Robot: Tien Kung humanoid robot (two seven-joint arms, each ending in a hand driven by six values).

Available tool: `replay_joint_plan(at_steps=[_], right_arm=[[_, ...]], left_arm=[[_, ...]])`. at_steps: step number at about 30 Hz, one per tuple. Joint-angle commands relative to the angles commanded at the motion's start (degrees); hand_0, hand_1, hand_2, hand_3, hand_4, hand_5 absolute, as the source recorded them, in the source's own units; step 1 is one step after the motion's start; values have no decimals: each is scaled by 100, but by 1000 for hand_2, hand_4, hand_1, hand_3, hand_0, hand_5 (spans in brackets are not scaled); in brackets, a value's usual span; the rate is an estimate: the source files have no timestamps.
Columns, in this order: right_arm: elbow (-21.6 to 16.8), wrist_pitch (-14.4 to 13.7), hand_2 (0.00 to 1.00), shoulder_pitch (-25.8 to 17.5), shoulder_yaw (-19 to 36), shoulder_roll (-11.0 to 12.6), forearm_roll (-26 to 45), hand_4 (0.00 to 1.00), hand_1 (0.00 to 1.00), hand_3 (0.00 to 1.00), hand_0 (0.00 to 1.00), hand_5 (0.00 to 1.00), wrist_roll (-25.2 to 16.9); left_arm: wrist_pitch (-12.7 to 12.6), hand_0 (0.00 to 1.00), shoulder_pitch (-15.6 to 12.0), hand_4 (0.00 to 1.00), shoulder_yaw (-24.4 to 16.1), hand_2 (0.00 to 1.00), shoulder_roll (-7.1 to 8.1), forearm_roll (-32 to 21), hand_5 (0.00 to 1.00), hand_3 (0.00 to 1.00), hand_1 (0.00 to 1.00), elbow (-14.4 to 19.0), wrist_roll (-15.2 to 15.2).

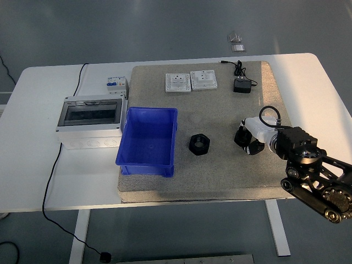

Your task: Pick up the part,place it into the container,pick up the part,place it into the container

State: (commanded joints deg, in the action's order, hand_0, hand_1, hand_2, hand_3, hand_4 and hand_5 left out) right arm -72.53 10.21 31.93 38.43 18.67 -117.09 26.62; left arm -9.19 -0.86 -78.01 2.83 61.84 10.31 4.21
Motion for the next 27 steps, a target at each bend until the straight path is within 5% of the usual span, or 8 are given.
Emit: replay_joint_plan(at_steps=[10,17,27], right_arm=[[9,-271,548,13,64,16,104,195,337,595,349,2,-283],[-41,-936,538,140,97,-3,813,201,330,578,341,2,-813],[-327,-2228,537,876,-717,-567,1180,206,340,576,350,2,-2079]], left_arm=[[1,717,1,796,-8,715,1,14,765,771,708,0,-2],[-3,717,1,798,-18,716,0,15,770,770,707,0,-12],[-7,717,17,798,-48,715,-20,61,769,770,707,0,-21]])
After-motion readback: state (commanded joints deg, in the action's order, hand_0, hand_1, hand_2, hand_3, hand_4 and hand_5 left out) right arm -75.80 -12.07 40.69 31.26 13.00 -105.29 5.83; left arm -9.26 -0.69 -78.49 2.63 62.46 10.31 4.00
